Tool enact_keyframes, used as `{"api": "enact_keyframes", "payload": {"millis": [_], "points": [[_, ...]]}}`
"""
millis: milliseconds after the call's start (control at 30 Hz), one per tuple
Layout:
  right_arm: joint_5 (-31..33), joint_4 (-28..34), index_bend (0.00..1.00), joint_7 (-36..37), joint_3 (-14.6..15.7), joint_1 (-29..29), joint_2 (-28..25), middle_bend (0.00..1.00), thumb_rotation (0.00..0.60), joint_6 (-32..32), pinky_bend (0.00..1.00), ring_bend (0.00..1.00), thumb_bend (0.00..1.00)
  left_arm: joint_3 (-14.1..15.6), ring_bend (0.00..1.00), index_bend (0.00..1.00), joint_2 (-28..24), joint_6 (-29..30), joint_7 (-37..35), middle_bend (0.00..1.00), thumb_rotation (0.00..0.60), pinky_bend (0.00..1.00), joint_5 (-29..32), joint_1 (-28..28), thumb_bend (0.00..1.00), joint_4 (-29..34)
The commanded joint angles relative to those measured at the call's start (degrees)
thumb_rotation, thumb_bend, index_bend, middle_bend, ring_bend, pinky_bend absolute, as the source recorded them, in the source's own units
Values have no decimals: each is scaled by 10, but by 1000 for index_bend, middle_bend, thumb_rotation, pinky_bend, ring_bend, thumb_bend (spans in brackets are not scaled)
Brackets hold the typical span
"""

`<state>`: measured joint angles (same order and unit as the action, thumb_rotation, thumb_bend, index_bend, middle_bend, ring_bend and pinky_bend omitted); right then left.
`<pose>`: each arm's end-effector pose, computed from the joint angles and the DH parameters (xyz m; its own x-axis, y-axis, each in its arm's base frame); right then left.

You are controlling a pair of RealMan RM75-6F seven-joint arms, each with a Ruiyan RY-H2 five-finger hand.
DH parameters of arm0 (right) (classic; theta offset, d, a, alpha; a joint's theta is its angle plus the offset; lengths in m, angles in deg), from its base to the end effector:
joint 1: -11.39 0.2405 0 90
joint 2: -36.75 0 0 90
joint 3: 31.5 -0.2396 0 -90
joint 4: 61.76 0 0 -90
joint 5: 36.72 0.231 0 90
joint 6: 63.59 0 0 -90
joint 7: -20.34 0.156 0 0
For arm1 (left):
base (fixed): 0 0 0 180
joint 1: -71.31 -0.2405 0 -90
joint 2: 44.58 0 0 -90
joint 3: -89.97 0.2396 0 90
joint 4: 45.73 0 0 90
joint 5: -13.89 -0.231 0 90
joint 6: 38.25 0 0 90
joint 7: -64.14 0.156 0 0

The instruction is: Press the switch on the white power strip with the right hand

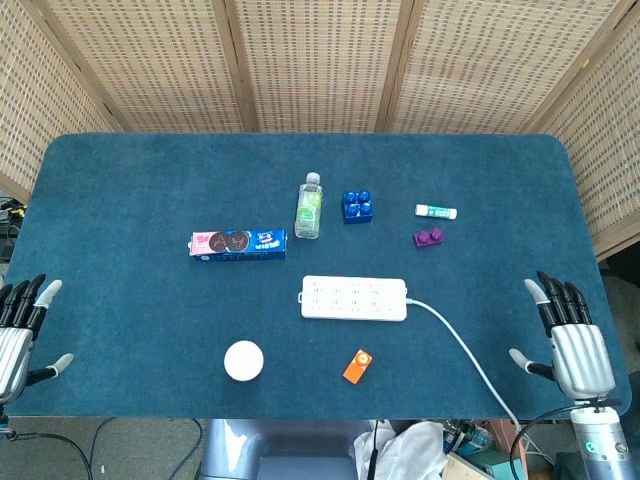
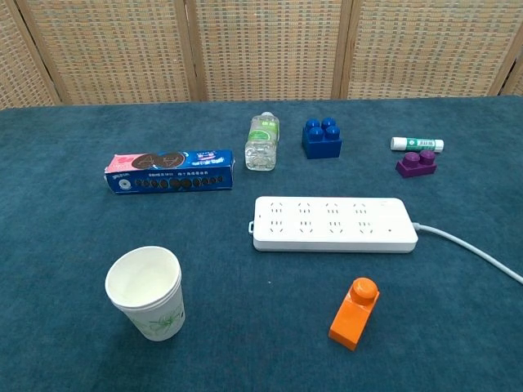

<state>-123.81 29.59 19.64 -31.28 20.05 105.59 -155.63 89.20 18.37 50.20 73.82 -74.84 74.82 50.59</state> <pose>-0.2807 -0.1994 0.1170 0.3432 0.0837 0.9355 -0.9324 -0.0902 0.3501 -0.2886 0.1770 0.1326 0.5057 -0.0140 0.8626 0.8619 -0.0347 -0.5059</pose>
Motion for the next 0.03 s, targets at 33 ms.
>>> {"api": "enact_keyframes", "payload": {"millis": [33], "points": [[4,-6,0,0,-5,-8,1,0,600,-5,0,0,0,1,0,0,-1,3,-3,0,600,0,-3,-1,0,0]]}}
